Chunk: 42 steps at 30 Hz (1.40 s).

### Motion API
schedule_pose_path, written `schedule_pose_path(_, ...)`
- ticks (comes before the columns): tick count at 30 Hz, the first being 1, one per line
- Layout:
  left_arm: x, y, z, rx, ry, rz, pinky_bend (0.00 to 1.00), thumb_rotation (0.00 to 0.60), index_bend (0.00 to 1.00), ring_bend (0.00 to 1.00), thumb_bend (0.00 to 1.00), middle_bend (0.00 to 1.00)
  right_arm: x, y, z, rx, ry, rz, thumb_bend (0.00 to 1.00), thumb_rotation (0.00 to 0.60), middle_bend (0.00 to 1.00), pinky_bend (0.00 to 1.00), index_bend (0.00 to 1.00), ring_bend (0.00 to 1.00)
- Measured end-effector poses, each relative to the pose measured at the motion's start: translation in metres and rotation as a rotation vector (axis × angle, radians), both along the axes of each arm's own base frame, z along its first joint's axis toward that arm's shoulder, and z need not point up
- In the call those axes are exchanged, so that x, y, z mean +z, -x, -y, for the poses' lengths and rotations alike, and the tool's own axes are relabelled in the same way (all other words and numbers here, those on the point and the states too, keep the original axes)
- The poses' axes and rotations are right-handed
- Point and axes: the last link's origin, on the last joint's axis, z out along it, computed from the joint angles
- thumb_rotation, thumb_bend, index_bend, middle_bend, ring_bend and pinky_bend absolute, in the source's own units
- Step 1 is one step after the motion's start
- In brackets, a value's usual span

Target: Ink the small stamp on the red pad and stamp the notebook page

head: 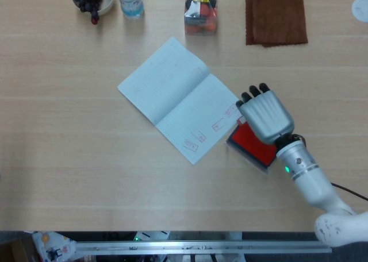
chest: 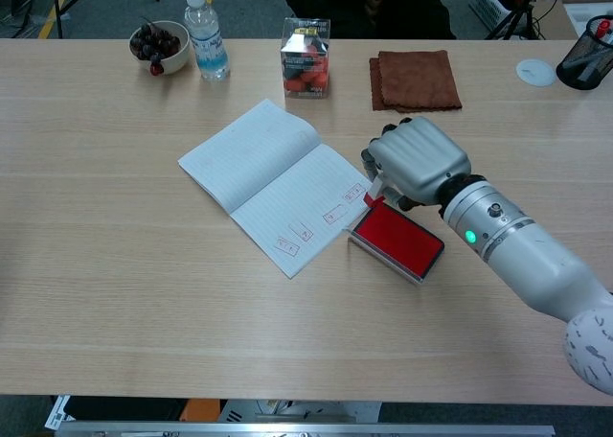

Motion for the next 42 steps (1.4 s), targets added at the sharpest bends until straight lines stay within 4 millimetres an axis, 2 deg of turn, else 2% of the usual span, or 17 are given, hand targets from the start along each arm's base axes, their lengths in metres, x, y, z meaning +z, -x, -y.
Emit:
schedule_pose_path(5, 0.001, -0.001, 0.001, -0.001, -0.002, -0.001, 0.06, 0.600, 0.04, 0.03, 0.27, 0.05, 0.002, -0.018, 0.019, -0.008, 0.021, 0.034, 0.37, 0.600, 0.44, 0.29, 0.62, 0.28)
schedule_pose_path(13, 0.001, 0.000, 0.004, 0.006, -0.001, -0.004, 0.06, 0.600, 0.04, 0.03, 0.27, 0.05, -0.021, -0.030, 0.030, -0.012, 0.006, 0.003, 0.37, 0.600, 0.44, 0.29, 0.62, 0.28)
schedule_pose_path(25, 0.003, 0.001, 0.005, 0.009, 0.003, -0.003, 0.06, 0.600, 0.04, 0.03, 0.27, 0.05, -0.051, -0.036, 0.042, 0.000, 0.011, -0.043, 0.37, 0.600, 0.44, 0.29, 0.62, 0.28)
schedule_pose_path(42, 0.002, 0.003, 0.005, 0.023, 0.010, -0.009, 0.06, 0.600, 0.04, 0.03, 0.27, 0.05, -0.066, -0.035, 0.050, -0.001, 0.010, -0.077, 0.37, 0.600, 0.44, 0.29, 0.62, 0.28)
